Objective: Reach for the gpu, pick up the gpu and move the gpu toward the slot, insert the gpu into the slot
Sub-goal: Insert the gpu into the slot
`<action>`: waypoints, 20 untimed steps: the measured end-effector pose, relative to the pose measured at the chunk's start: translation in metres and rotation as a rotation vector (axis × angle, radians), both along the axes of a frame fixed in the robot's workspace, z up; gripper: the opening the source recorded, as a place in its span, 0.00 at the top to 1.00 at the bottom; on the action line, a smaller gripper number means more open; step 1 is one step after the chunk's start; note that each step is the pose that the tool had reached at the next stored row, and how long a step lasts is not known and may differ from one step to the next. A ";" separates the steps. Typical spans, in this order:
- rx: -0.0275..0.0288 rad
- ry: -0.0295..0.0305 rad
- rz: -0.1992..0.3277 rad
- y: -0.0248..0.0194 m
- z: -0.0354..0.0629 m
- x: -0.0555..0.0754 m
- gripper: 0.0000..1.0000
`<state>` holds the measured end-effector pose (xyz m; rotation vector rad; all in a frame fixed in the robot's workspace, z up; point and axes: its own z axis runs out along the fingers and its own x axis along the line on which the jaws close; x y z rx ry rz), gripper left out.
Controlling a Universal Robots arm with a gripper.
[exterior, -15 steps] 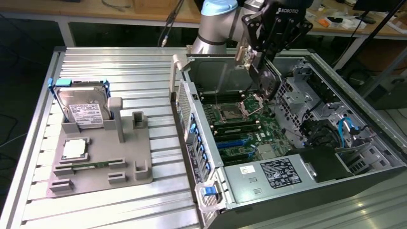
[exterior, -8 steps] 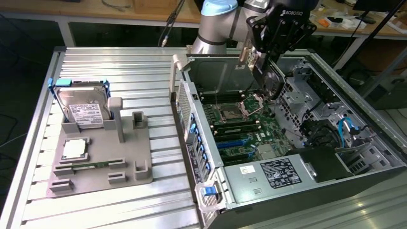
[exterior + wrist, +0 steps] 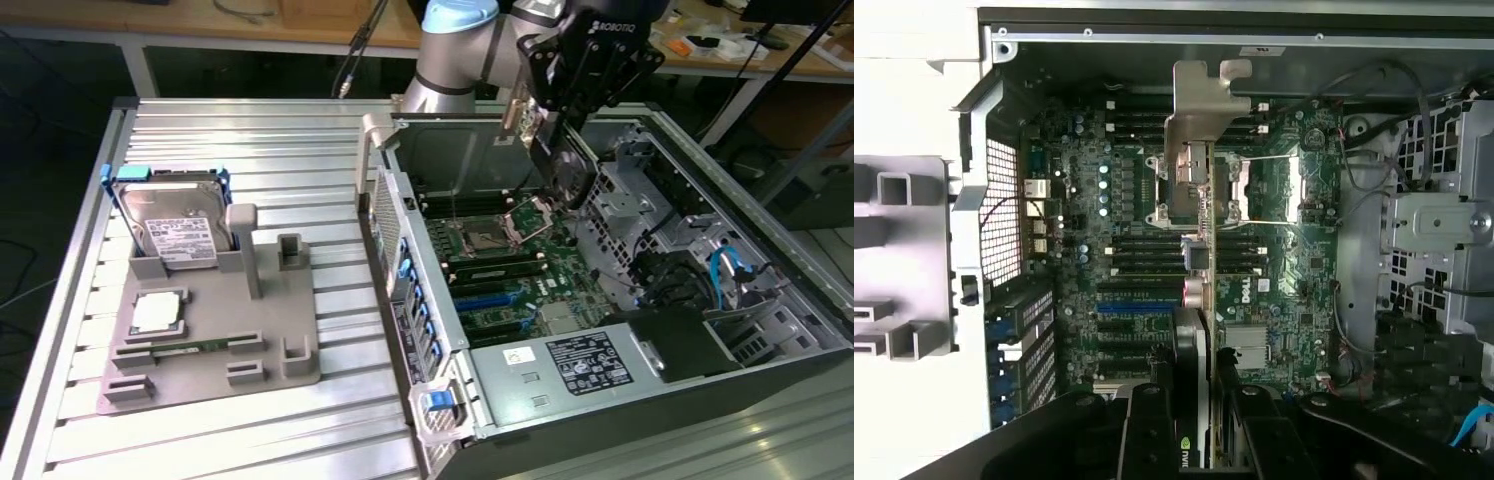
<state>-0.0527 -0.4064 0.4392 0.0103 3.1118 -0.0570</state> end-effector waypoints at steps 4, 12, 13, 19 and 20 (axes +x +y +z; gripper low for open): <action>-0.0002 0.0001 0.098 0.0000 -0.0006 0.001 0.73; -0.0001 0.0000 0.468 0.0000 -0.0060 0.001 0.73; -0.0001 0.0000 0.496 0.0000 -0.0066 0.001 0.73; 0.0000 0.0000 0.619 0.0000 -0.0093 0.001 0.73; 0.0000 0.0000 0.636 0.0000 -0.0097 0.001 0.73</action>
